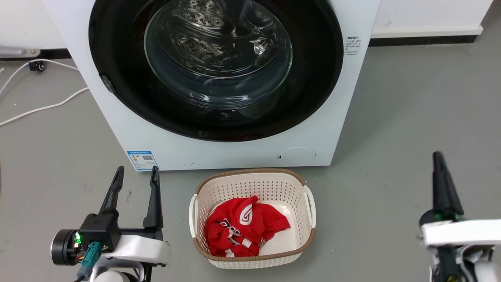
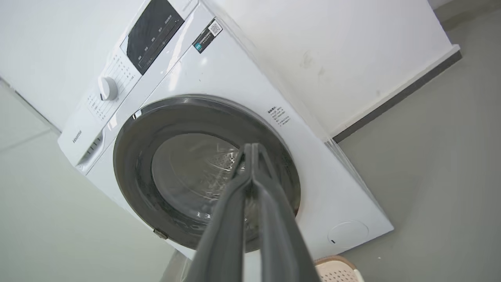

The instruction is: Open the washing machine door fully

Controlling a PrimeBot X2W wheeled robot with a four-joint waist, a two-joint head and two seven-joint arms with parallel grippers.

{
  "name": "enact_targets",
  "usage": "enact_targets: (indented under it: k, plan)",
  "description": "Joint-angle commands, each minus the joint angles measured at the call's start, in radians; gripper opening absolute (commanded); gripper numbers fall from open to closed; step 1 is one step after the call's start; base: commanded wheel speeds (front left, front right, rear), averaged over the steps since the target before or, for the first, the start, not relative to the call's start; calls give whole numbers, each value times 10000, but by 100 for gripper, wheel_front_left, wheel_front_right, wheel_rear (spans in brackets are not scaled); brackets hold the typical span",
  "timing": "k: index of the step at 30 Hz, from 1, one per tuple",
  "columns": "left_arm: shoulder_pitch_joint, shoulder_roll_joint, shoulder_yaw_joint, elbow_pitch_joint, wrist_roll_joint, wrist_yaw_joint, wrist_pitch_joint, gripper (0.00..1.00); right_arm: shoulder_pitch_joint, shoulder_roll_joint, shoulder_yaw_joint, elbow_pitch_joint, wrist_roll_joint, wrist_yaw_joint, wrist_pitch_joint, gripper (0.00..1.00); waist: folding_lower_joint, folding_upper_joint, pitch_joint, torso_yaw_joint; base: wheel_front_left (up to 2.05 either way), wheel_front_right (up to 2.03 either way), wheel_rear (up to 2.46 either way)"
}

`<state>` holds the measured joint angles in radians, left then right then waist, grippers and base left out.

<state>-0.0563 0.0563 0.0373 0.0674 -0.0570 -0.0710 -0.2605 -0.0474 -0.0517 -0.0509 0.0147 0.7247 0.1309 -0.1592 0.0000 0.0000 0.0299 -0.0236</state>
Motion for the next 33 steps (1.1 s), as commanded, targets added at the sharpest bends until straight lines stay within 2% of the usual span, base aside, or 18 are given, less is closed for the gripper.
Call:
enact_targets:
  k: [1, 3, 7, 13, 17, 24, 28, 33]
  plan:
    - [-116, -17, 28, -9, 23, -50, -71, 100, -302, 29, -100, 142, 1135, -3, -101, 0, 0, 0, 66, -11, 0, 0, 0]
    - [-162, -25, 45, -24, 17, -37, -64, 100, -710, 24, -252, 380, 2911, -3, -101, 0, 0, 0, 136, -25, 0, 0, 0]
    - [-328, -33, 83, -85, -14, -4, -62, 100, -1806, 23, -794, 1214, 5392, -3, 283, 0, 0, 0, 373, -52, 0, 0, 0]
    - [-607, -47, 159, -232, -47, 13, -51, 100, -4027, -240, -1808, 2800, 6957, -2, 1269, 0, 0, 0, 885, -38, 0, 0, 0]
    - [-849, -53, 252, -402, -186, 51, -51, 100, -5809, -822, -1845, 4324, 7151, -2, 2186, 0, 0, 0, 1327, -28, 0, 0, 0]
    - [-1241, -58, 126, -732, -276, 135, -51, 100, -8929, -1839, -1299, 7212, 6591, -2, 3913, 0, 0, 0, 2120, 87, 0, 0, 0]
    - [-1524, -58, 10, -850, -291, 188, -51, 100, -10602, -2090, -738, 8756, 6075, -2, 5049, 0, 0, 0, 2606, 178, 0, 0, 0]
    - [-1851, -59, -68, -936, -268, 241, -50, 100, -12260, -2194, -97, 10078, 5290, -2, 6025, 0, 0, 0, 3190, 266, 0, 0, 0]
